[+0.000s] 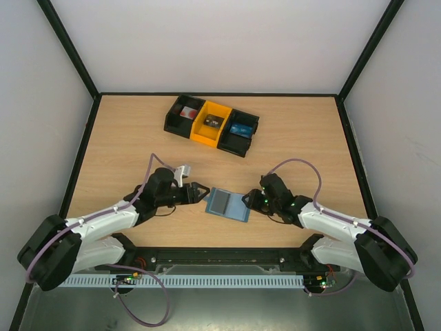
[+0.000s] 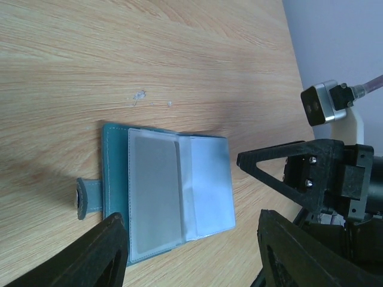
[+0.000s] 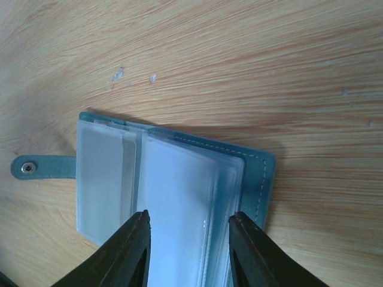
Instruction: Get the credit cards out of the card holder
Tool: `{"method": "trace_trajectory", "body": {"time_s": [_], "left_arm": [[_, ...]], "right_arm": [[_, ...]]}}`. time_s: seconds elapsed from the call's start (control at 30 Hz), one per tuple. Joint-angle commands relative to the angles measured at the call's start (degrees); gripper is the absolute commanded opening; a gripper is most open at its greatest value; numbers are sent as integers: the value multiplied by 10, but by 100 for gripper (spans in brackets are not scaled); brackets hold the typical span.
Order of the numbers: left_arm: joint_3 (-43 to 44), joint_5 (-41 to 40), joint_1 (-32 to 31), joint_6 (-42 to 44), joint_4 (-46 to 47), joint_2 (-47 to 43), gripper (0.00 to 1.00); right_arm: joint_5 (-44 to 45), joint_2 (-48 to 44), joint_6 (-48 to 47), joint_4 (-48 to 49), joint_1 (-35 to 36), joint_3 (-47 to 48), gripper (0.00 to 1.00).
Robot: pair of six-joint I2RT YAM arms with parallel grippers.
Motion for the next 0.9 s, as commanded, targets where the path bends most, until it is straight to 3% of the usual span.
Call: {"method": "trace_trajectory", "body": {"time_s": [0.0, 0.67, 0.87], "left_arm": [[-5, 2, 4, -13, 3, -15, 61], [-24, 36, 4, -25, 11, -35, 55], [-26, 45, 4, -28, 27, -25, 53]], "right_arm": [[38, -2, -9, 7, 3, -4, 35], [30, 157, -75, 112, 3, 44, 5], [46, 151, -82, 99, 3, 48, 6]]}}
